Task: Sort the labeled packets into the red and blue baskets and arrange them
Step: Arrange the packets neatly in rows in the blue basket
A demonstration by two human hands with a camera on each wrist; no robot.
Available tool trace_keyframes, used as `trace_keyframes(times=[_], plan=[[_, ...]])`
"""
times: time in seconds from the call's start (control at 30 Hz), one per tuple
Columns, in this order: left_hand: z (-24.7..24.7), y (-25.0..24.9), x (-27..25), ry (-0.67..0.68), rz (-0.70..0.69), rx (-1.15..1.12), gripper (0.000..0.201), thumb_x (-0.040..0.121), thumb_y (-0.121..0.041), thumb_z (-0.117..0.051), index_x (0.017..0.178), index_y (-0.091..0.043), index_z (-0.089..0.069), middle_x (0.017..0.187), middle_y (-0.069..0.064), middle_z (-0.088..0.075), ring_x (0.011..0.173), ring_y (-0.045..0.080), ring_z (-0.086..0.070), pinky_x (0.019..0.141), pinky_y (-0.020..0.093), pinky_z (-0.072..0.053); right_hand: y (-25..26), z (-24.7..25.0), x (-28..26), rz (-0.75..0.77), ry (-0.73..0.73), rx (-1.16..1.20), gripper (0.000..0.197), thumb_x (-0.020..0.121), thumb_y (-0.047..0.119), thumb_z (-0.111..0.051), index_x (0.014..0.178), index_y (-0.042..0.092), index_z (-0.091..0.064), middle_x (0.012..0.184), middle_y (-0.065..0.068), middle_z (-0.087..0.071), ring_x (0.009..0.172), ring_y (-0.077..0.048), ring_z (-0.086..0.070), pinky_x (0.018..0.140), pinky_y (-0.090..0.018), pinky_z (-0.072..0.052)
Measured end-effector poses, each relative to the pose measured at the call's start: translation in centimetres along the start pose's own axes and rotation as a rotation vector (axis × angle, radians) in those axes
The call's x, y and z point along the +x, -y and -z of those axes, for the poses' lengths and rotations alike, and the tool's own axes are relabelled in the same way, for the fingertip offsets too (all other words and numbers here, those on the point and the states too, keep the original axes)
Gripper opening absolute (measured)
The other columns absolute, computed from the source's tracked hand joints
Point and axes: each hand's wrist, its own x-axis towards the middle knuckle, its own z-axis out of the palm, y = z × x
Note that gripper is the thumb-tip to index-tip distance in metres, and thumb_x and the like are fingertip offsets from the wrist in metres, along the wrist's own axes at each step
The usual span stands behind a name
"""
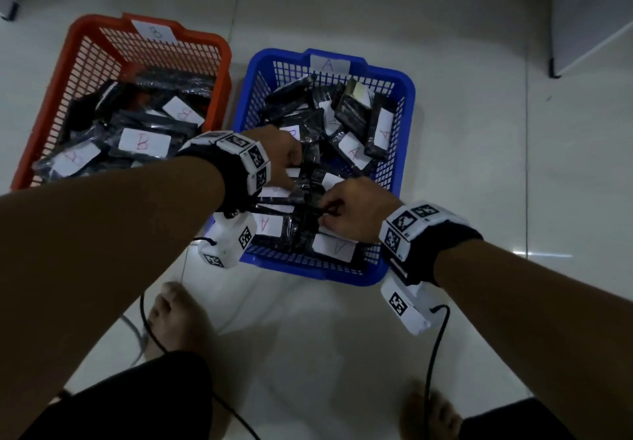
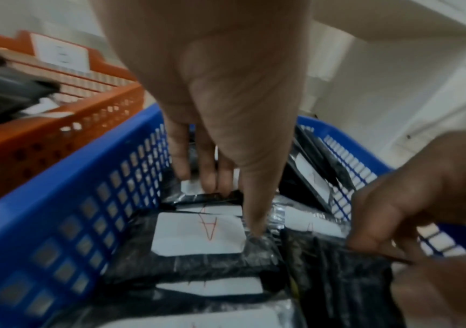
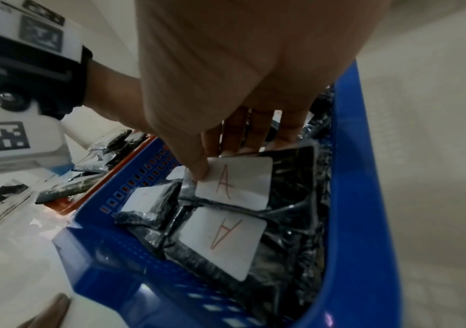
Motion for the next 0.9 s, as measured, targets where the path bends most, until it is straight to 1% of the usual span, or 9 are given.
trace_keyframes(times=[0.1, 0.2, 0.3, 0.47, 0.6, 0.7, 0.77, 0.83, 0.9], plan=[[-0.2, -0.5, 0.9, 0.213, -0.026, 0.124, 0.057, 0.064, -0.043, -0.086, 0.109, -0.022, -0.057, 0.099, -0.004, -0.057, 0.098, 0.021, -0.057, 0.079, 0.030, -0.049, -0.5, 0.1, 0.1, -0.025, -0.044, 0.057, 0.008, 0.085, 0.030, -0.067, 0.090, 0.026, -0.072, 0.083, 0.009, -0.068, 0.082, -0.012, -0.064, 0.081, -0.031, -0.055], [-0.9, -0.4, 1.2, 0.233, -0.043, 0.145, 0.058, 0.062, -0.037, -0.088, 0.111, -0.020, -0.059, 0.106, -0.002, -0.059, 0.100, 0.019, -0.056, 0.074, 0.024, -0.042, -0.8, 0.1, 0.4, -0.057, -0.129, 0.153, 0.004, 0.083, 0.028, -0.070, 0.082, 0.029, -0.067, 0.076, 0.012, -0.065, 0.077, -0.011, -0.064, 0.080, -0.033, -0.056], [-0.9, -0.1, 1.2, 0.249, -0.044, 0.083, 0.052, 0.062, -0.029, -0.089, 0.107, -0.016, -0.065, 0.100, -0.002, -0.063, 0.089, 0.016, -0.056, 0.068, 0.020, -0.040, -0.7, 0.1, 0.6, -0.068, -0.119, 0.178, 0.003, 0.082, 0.026, -0.070, 0.084, 0.027, -0.069, 0.077, 0.010, -0.067, 0.078, -0.011, -0.065, 0.081, -0.034, -0.056], [-0.9, 0.8, 0.7, 0.343, -0.050, 0.074, 0.039, 0.071, -0.024, -0.083, 0.104, -0.005, -0.073, 0.086, 0.006, -0.067, 0.074, 0.016, -0.054, 0.041, 0.009, -0.035, -0.3, 0.0, 0.6, -0.072, -0.061, 0.145, 0.003, 0.083, 0.026, -0.069, 0.085, 0.028, -0.069, 0.077, 0.011, -0.067, 0.079, -0.010, -0.065, 0.082, -0.032, -0.056], [-1.7, 1.1, 0.0, 0.288, -0.011, 0.002, 0.034, 0.078, -0.035, -0.076, 0.106, -0.016, -0.073, 0.088, -0.004, -0.063, 0.074, 0.011, -0.053, 0.053, 0.012, -0.036, 0.1, -0.1, 0.4, -0.058, -0.036, 0.116, 0.005, 0.083, 0.027, -0.069, 0.088, 0.028, -0.072, 0.080, 0.011, -0.069, 0.079, -0.009, -0.065, 0.082, -0.030, -0.056], [-1.7, 1.2, -0.2, 0.243, -0.008, -0.103, 0.030, 0.084, -0.034, -0.070, 0.110, -0.019, -0.072, 0.100, -0.005, -0.065, 0.083, 0.009, -0.051, 0.073, 0.017, -0.038, 0.2, -0.1, 0.3, -0.055, -0.056, 0.103, 0.008, 0.083, 0.025, -0.069, 0.090, 0.025, -0.072, 0.080, 0.011, -0.069, 0.080, -0.008, -0.065, 0.082, -0.028, -0.055], [-1.6, 1.1, -0.5, 0.247, -0.047, -0.099, 0.029, 0.085, -0.030, -0.070, 0.111, -0.019, -0.072, 0.100, -0.004, -0.068, 0.083, 0.009, -0.053, 0.070, 0.015, -0.037, 0.3, -0.1, 0.2, -0.044, -0.051, 0.071, 0.009, 0.083, 0.026, -0.069, 0.091, 0.026, -0.071, 0.081, 0.013, -0.066, 0.080, -0.009, -0.063, 0.079, -0.027, -0.054], [-1.7, 0.7, -0.6, 0.259, -0.071, -0.072, 0.026, 0.085, -0.033, -0.069, 0.109, -0.023, -0.074, 0.088, -0.010, -0.067, 0.078, 0.008, -0.056, 0.062, 0.013, -0.036, 0.4, -0.1, 0.1, -0.033, -0.053, 0.010, 0.011, 0.084, 0.032, -0.067, 0.092, 0.026, -0.072, 0.086, 0.012, -0.061, 0.083, -0.010, -0.061, 0.074, -0.026, -0.050], [-1.6, 0.5, -0.6, 0.193, -0.059, -0.083, 0.022, 0.085, -0.042, -0.066, 0.097, -0.027, -0.077, 0.082, -0.014, -0.067, 0.077, 0.008, -0.059, 0.065, 0.015, -0.040, 0.3, 0.1, 0.1, -0.054, -0.166, -0.053, 0.018, 0.085, 0.043, -0.064, 0.091, 0.028, -0.071, 0.092, 0.011, -0.057, 0.086, -0.011, -0.057, 0.072, -0.026, -0.046]])
